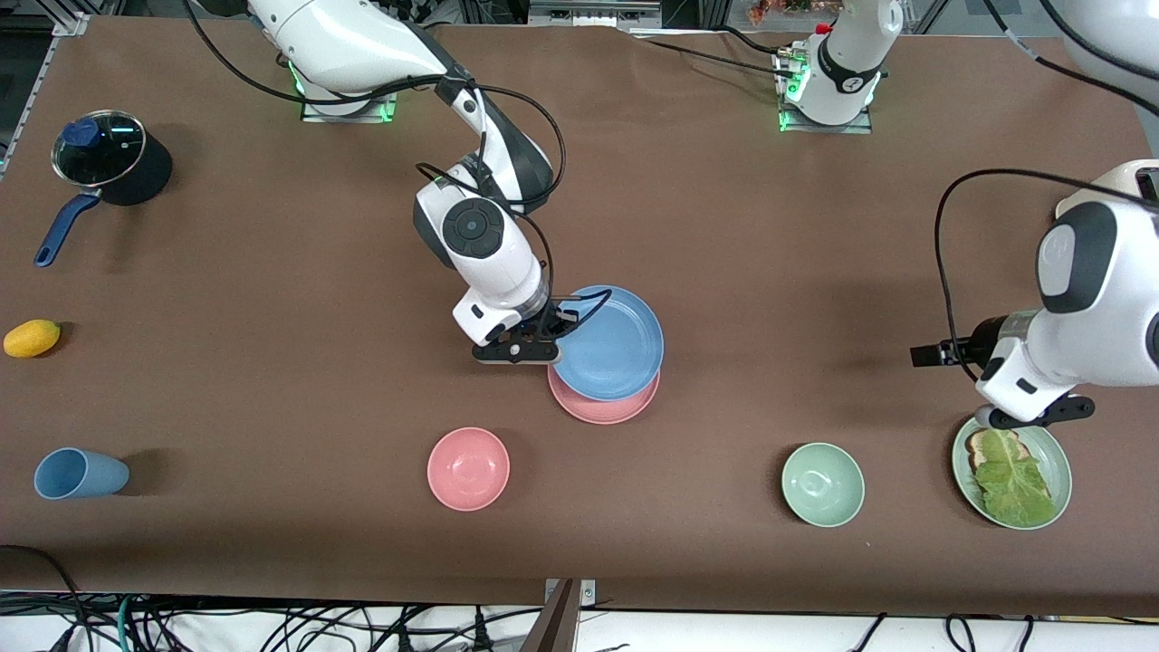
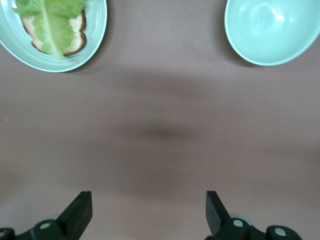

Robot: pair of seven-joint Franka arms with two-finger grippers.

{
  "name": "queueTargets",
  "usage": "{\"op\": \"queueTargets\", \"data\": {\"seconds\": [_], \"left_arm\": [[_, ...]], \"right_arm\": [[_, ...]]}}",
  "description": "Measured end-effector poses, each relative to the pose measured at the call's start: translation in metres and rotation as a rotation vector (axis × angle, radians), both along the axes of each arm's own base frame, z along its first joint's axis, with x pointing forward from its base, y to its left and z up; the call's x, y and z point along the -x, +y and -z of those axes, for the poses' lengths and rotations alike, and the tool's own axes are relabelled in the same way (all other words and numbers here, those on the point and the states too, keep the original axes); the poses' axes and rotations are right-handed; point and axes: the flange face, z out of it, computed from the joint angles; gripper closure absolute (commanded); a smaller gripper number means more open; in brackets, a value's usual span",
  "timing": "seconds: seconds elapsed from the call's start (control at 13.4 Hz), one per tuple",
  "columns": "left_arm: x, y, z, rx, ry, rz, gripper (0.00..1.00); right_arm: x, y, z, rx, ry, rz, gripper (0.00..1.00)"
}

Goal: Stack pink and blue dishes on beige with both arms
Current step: 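Stack the blue plate on the pink plate while the left gripper withdraws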

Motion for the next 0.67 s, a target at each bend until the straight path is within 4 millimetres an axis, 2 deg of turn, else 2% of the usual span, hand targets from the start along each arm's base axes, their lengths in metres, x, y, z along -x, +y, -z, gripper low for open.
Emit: {"op": "queueTargets", "data": {"seconds": [0.22, 0.45, 0.67], "left_arm": [[0.030, 0.010, -0.041, -0.028, -0.019, 0.088, 0.00], [0.057, 0.008, -0.078, -0.005, -0.055, 0.096, 0.00], [0.075, -0.002, -0.121, 0.003, -0.113, 0.107, 0.00]], "right_arm": [[-0.002, 0.002, 0.023, -0.012, -0.011, 0.003, 1.00], [-0.003, 0.001, 0.031, -0.011, -0.011, 0.006, 1.00], [-0.003, 0.002, 0.033, -0.011, -0.010, 0.004, 0.60]]}}
